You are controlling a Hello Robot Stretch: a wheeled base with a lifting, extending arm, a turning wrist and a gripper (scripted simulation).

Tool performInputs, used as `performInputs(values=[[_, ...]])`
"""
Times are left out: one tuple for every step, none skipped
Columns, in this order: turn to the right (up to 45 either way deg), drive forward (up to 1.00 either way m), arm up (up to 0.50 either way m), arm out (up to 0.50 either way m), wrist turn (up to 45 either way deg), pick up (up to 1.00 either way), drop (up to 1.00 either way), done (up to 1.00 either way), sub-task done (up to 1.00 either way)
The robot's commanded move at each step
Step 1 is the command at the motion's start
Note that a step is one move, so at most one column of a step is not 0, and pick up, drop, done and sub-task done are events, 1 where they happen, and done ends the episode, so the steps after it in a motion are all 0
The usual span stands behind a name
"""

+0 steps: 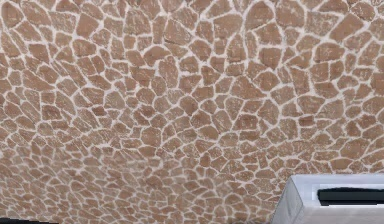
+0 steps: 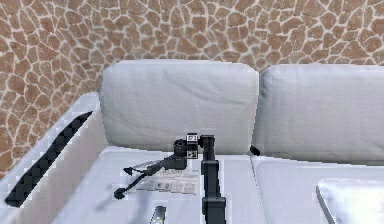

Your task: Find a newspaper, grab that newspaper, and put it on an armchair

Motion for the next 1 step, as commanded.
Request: performInputs(values=[[0.0, 0.0, 0.0, 0.0, 45.0, 0.0, 0.0, 0.0, 0.0]])
